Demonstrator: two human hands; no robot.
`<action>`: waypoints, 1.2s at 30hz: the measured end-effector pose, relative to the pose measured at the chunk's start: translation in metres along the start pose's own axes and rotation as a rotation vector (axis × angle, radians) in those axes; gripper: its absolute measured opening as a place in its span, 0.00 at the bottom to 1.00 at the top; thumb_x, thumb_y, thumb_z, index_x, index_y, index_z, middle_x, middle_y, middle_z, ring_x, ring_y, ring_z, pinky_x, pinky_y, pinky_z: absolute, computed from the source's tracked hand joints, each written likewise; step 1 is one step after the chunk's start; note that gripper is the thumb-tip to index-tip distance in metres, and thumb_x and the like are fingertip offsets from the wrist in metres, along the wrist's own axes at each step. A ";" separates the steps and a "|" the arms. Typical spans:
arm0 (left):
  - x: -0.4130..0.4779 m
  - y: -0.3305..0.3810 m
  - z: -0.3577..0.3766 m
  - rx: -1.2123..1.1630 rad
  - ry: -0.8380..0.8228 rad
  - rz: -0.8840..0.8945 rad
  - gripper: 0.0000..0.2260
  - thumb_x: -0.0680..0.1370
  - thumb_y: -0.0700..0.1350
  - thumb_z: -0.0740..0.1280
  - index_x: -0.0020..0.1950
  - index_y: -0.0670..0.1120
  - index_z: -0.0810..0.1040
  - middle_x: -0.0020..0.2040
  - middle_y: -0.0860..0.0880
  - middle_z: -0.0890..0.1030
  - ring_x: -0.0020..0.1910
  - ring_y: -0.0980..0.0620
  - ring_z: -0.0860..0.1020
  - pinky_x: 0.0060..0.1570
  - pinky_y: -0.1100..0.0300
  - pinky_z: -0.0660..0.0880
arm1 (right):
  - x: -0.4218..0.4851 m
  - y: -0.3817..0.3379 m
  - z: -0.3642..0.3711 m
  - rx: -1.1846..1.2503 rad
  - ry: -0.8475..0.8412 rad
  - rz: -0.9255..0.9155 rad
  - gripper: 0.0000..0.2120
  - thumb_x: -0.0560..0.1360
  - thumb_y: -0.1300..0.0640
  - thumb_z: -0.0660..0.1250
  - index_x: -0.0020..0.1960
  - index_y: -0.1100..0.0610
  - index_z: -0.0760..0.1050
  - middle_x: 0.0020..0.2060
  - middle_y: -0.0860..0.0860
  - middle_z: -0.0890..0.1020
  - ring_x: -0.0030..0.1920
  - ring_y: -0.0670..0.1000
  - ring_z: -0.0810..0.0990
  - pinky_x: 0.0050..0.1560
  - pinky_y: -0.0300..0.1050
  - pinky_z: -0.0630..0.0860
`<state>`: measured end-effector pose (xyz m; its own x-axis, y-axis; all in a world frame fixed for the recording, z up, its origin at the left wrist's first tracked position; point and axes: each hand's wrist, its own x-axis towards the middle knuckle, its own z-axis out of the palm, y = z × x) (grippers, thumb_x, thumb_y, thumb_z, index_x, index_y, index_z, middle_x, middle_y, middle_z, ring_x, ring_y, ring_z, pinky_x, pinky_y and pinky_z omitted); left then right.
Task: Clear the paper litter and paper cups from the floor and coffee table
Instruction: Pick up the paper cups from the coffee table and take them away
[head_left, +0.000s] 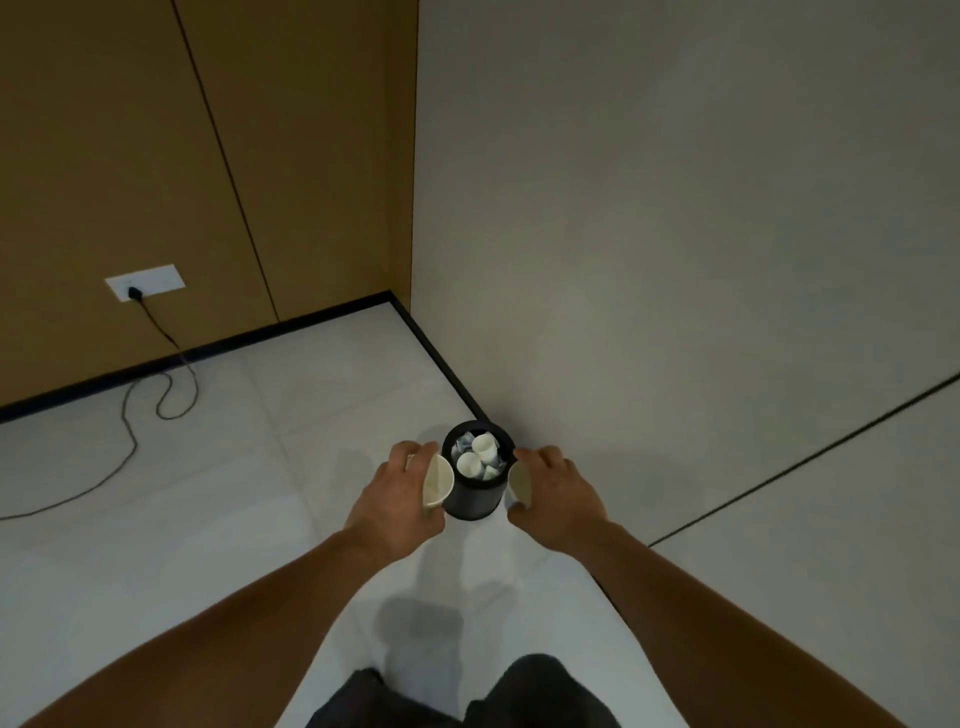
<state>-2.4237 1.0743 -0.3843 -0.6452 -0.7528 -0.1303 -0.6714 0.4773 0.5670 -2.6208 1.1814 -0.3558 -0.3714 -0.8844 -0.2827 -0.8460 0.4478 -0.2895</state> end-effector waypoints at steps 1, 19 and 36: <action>0.018 -0.005 0.000 -0.010 -0.005 -0.014 0.38 0.70 0.52 0.73 0.75 0.52 0.58 0.71 0.51 0.60 0.64 0.47 0.69 0.59 0.56 0.72 | 0.019 0.002 -0.003 0.010 -0.011 0.003 0.35 0.72 0.48 0.69 0.75 0.48 0.59 0.67 0.52 0.66 0.63 0.56 0.70 0.58 0.49 0.73; 0.291 -0.041 0.167 -0.294 0.018 -0.556 0.39 0.68 0.52 0.76 0.73 0.52 0.59 0.70 0.51 0.64 0.62 0.47 0.72 0.55 0.59 0.75 | 0.371 0.137 0.045 -0.050 -0.366 -0.268 0.36 0.75 0.48 0.70 0.77 0.49 0.56 0.71 0.51 0.64 0.69 0.52 0.66 0.61 0.42 0.71; 0.395 -0.174 0.432 -0.404 0.105 -0.745 0.39 0.71 0.51 0.74 0.76 0.55 0.55 0.71 0.49 0.61 0.68 0.47 0.63 0.65 0.50 0.68 | 0.543 0.222 0.317 -0.136 -0.529 -0.384 0.37 0.73 0.49 0.72 0.76 0.51 0.58 0.70 0.52 0.65 0.67 0.54 0.69 0.58 0.43 0.72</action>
<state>-2.7192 0.8896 -0.8861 -0.0361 -0.8535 -0.5199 -0.7128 -0.3426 0.6120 -2.8884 0.8427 -0.8636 0.1742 -0.7786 -0.6028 -0.9344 0.0626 -0.3508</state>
